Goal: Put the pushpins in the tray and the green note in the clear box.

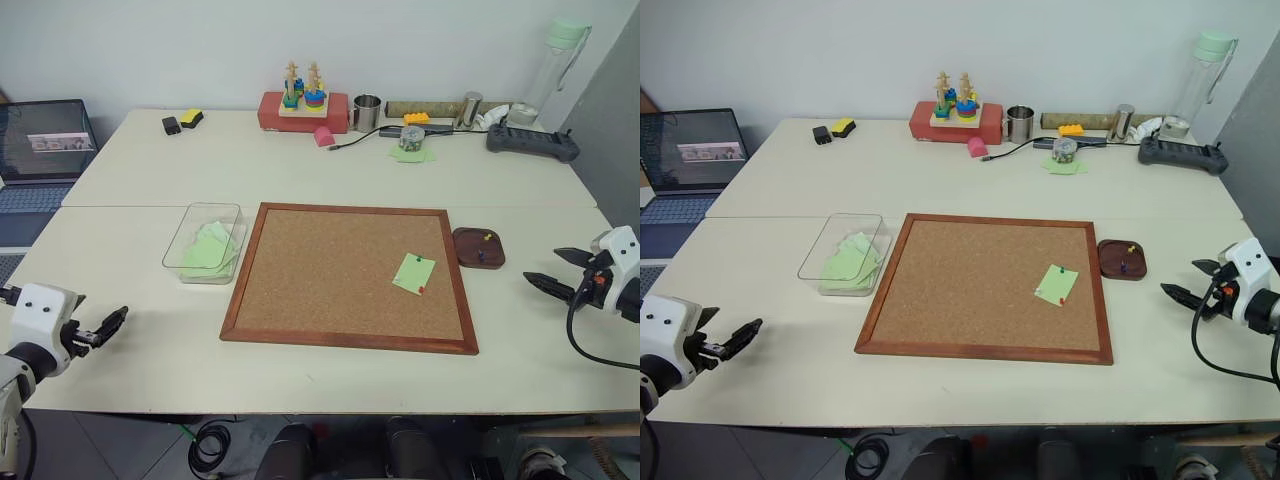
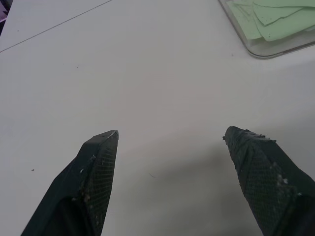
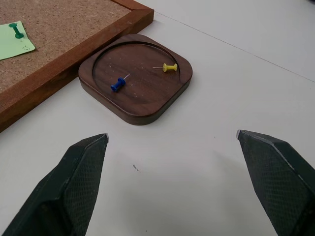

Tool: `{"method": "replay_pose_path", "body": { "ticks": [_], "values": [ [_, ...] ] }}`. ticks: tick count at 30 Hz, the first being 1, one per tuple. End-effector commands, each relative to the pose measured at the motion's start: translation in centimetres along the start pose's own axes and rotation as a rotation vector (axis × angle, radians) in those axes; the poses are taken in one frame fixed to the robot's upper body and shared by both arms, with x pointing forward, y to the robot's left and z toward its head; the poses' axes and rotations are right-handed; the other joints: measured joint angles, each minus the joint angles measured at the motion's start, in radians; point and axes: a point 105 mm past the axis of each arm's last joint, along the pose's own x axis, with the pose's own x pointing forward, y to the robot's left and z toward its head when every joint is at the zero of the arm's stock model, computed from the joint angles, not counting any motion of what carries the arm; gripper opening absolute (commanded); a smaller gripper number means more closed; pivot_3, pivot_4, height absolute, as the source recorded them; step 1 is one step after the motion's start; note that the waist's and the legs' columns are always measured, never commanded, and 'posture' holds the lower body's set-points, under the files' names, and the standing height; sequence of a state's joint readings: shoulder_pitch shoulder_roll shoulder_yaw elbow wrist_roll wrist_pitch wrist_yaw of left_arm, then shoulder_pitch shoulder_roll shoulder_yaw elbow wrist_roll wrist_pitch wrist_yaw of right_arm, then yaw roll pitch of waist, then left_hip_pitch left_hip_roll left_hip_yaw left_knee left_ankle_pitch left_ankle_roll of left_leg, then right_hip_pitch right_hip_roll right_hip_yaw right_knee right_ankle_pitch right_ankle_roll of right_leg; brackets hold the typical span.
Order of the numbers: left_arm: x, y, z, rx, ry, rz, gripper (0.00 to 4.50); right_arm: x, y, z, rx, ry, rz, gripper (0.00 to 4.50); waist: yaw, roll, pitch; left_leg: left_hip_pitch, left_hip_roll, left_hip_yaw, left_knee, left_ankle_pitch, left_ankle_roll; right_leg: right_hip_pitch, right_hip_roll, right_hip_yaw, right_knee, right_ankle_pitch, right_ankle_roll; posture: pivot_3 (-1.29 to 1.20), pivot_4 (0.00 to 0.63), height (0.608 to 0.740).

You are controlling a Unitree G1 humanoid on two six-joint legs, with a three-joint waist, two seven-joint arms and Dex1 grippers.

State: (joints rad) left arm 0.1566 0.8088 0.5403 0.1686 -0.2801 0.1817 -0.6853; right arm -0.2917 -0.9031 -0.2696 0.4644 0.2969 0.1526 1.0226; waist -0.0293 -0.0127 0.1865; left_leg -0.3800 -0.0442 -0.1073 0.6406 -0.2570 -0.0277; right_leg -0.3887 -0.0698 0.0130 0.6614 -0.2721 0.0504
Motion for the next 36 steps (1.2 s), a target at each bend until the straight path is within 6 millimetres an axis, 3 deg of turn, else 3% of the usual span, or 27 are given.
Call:
{"method": "replay_pose_path", "body": {
  "ticks": [1, 14, 28, 33, 36],
  "values": [
    [-0.7, 1.0, 1.3, 0.003, -0.063, 0.027, 3.66, -0.6, -0.4, 1.3, -0.037, -0.033, -0.011, 4.41, 0.0, 0.0, 0.0, 0.0, 0.0, 0.0, 0.0, 0.0, 0.0, 0.0, 0.0, 0.0, 0.0, 0.0, 0.0, 0.0, 0.15, 0.74],
    [-1.1, 1.2, 0.5, 0.002, -0.015, 0.024, 3.66, -0.1, -0.1, 1.5, -0.04, -0.034, 0.011, 4.41, 0.0, 0.0, 0.0, 0.0, 0.0, 0.0, 0.0, 0.0, 0.0, 0.0, 0.0, 0.0, 0.0, 0.0, 0.0, 0.0, 0.15, 0.74],
    [-1.3, 1.1, 1.1, -0.008, -0.057, -0.003, 3.66, 0.0, 0.1, 1.4, -0.043, -0.028, 0.02, 4.41, 0.0, 0.0, 0.0, 0.0, 0.0, 0.0, 0.0, 0.0, 0.0, 0.0, 0.0, 0.0, 0.0, 0.0, 0.0, 0.0, 0.15, 0.74],
    [-1.1, 0.8, 2.6, -0.02, -0.114, -0.03, 3.66, 0.0, 0.3, 1.6, -0.049, -0.032, 0.026, 4.41, 0.0, 0.0, 0.0, 0.0, 0.0, 0.0, 0.001, 0.0, 0.0, 0.0, 0.0, 0.0, 0.001, 0.0, 0.0, 0.0, 0.15, 0.74],
    [-0.5, -0.3, 5.2, -0.003, -0.182, -0.09, 3.25, 0.0, 0.5, 2.1, -0.059, -0.045, 0.038, 4.41, 0.0, 0.0, 0.0, 0.0, 0.0, 0.0, 0.001, 0.0, 0.0, 0.0, 0.0, 0.0, 0.001, 0.0, 0.0, 0.0, 0.15, 0.74]
  ]
}}
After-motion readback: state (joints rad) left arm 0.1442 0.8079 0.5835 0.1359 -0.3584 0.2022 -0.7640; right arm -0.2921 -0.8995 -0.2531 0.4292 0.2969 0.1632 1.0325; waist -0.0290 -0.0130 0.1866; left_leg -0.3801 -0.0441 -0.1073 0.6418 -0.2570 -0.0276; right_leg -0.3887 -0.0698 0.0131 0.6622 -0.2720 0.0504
